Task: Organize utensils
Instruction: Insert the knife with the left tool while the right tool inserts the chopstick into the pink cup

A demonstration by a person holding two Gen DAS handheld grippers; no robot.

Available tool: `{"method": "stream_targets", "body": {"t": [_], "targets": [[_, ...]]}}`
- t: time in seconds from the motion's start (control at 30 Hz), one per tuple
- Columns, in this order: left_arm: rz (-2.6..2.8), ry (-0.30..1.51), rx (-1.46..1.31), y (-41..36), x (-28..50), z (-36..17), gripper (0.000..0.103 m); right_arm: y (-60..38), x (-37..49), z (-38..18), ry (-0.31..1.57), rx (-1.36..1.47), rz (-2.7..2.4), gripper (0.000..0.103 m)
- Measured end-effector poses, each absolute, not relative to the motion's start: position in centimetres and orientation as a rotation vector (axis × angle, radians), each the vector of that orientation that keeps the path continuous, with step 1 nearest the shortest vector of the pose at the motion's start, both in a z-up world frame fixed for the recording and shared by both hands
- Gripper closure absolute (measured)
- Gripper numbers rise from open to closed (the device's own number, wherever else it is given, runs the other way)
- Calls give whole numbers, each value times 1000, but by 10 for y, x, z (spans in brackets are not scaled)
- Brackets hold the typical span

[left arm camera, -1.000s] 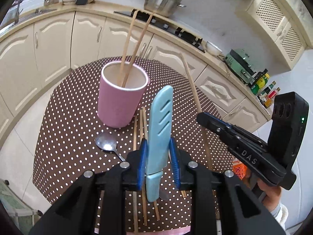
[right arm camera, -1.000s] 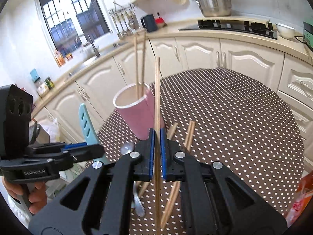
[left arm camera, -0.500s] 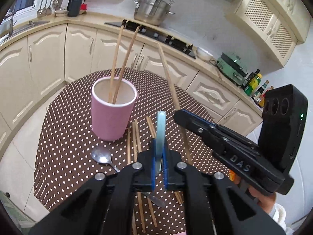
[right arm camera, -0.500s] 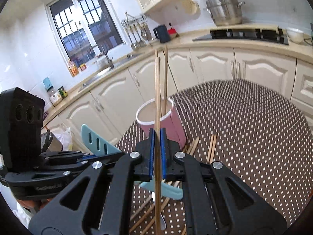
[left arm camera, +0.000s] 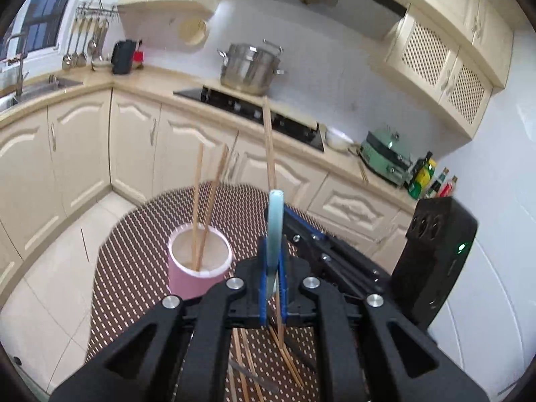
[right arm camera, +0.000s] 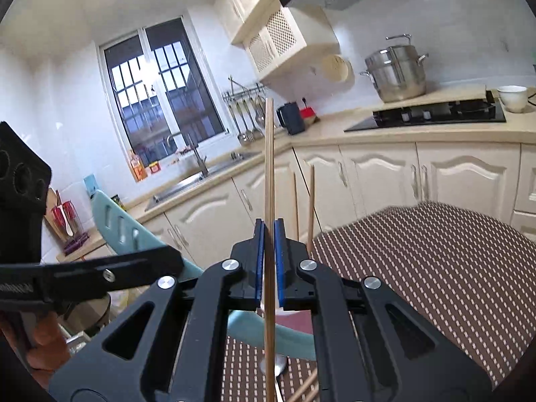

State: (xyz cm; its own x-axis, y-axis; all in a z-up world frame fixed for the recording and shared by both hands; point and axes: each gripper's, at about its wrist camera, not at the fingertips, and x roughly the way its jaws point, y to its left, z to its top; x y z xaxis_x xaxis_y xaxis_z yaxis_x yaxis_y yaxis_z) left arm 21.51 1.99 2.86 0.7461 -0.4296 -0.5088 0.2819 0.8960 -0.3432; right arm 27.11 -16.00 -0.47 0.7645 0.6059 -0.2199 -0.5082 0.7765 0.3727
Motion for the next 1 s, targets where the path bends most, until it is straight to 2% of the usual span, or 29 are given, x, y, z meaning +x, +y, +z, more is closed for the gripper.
{"method": "stream_targets", "body": {"t": [0.37,1.0], "targets": [[-297,562,-223,41,244,49,97,-145,315,8,197,344,572,96],[-241,728,-163,39,291,-11,97,-134,339,-18,149,319,497,96]]}}
